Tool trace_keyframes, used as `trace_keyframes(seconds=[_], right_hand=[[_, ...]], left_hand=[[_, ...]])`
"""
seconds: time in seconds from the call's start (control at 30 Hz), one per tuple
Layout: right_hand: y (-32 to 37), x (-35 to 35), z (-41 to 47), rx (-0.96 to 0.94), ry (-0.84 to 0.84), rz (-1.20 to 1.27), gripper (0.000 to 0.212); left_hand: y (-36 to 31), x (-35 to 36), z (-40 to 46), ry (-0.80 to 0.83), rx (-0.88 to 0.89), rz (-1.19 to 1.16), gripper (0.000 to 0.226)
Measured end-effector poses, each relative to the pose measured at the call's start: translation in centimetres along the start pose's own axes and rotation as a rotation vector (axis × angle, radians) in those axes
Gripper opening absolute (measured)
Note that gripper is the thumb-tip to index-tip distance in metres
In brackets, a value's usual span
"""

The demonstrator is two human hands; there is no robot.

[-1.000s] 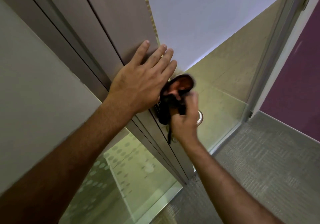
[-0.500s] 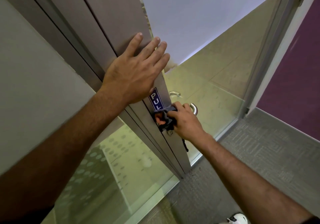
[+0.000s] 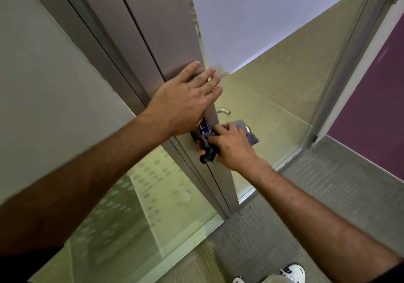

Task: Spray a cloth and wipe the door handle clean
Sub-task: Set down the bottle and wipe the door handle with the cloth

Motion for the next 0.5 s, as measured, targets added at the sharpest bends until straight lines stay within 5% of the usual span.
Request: trace_keyframes(seconds=[0.13,0.3,0.5], right_hand=[[0.8,3.1,-0.1,-0.088,0.066,-0.107,0.032],[2.0,4.6,-1.8,-0.427,0.23,-0.239,0.032],[2.0,3.2,-0.2,-0.151,0.077,-0.052,0.035]], left_hand=[[-1.9,1.7,0.6,0.03,0.071,0.122,0.063],[-1.8,1.5,0.7,-0.02,0.054,0.115,0.064],[-1.8,1.2,0.8,-0.05,0.054,0.087,0.061]])
Point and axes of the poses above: each hand's wrist, its own z-axis towards the middle knuckle, its own x-axis out of the palm, y = z × x, the point moved 10 cm from there along z, towards the middle knuckle, and after that the axes turned 10 degrees about y, right-handed, at the moved point
